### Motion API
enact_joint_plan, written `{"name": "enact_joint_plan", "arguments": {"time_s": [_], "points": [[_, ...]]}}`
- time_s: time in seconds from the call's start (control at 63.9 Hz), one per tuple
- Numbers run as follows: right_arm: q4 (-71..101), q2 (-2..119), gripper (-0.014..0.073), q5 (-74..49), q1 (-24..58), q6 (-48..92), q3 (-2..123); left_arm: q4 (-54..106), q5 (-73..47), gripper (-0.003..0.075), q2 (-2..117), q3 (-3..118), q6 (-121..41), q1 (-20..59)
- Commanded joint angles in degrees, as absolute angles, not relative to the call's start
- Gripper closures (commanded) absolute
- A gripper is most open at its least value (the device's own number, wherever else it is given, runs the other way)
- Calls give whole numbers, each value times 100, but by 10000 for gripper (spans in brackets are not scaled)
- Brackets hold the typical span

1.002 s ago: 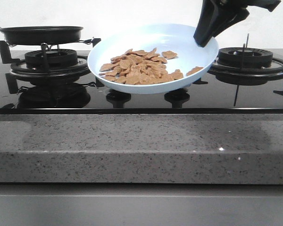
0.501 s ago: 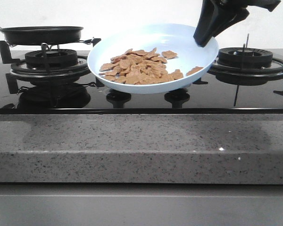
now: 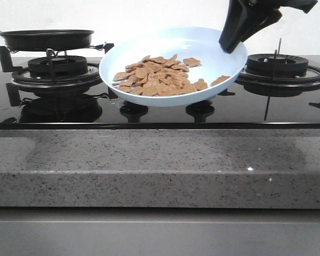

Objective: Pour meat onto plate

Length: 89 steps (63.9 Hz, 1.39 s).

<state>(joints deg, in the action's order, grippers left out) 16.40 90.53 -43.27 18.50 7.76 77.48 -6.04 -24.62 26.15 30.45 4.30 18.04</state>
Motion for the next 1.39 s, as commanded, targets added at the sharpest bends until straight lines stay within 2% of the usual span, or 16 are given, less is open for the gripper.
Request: {"name": "enact_joint_plan", "arguments": {"time_s": [0.0,0.454,0.94,1.159,1.378], "points": [[1780,8793,664,-4028,1842,805,7908,-632,-1937,741,2630,3188,491,1855],[1867,8986,664,-3964,1763,684,8277,-632,-1923,741,2630,3188,491,1855],[2571,10739,664,-4634,1141,624,10608,-632,-1923,741,2630,3188,491,1855],[2576,11365,664,-4724,1129,556,10845,-632,-1923,741,2630,3188,491,1855],[2546,11490,643,-4803,1129,556,10839,-632,-1923,741,2630,3188,491,1855]]}}
